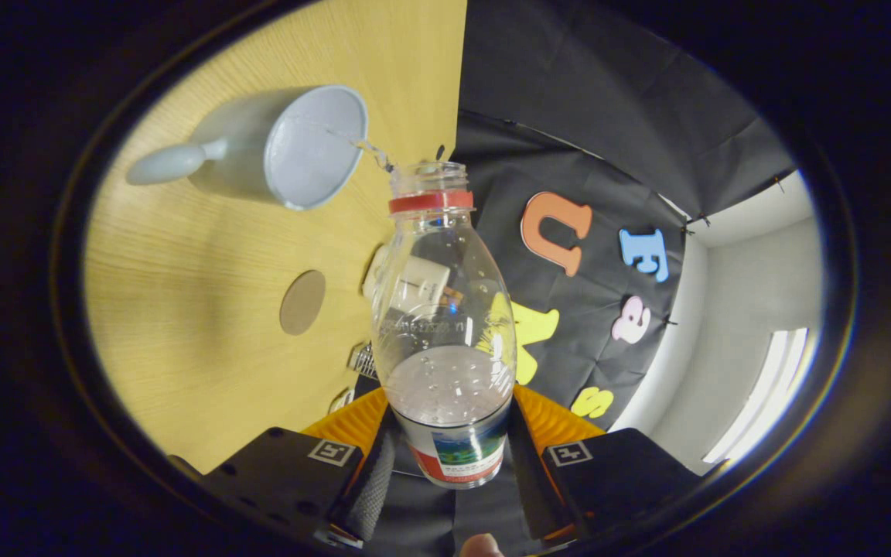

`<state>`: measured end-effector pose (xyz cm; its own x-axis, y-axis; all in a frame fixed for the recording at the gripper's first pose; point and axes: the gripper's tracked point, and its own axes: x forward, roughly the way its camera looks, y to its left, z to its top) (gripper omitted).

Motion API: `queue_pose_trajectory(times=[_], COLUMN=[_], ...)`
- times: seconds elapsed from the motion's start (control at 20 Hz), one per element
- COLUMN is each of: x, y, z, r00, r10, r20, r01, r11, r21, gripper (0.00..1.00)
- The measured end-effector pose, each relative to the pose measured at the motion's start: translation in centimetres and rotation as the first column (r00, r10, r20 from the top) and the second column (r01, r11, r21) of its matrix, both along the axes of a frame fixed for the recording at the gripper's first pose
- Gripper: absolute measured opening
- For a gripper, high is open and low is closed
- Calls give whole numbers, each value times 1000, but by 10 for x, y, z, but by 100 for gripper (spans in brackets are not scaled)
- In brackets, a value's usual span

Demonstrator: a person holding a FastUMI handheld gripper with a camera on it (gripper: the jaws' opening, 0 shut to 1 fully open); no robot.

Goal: Take the bottle from table, then pour the juice into the cup, finally place the bottle on the coaster

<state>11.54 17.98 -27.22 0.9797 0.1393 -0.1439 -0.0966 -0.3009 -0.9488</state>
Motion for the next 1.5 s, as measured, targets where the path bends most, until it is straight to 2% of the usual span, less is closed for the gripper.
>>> queue_pose_trajectory(times=[1.5], x=[-3], y=[4], z=[29], r00=[997], r10=[33], r20=[69], r01=[-25], r11=[993], r21=[-118], gripper=[75])
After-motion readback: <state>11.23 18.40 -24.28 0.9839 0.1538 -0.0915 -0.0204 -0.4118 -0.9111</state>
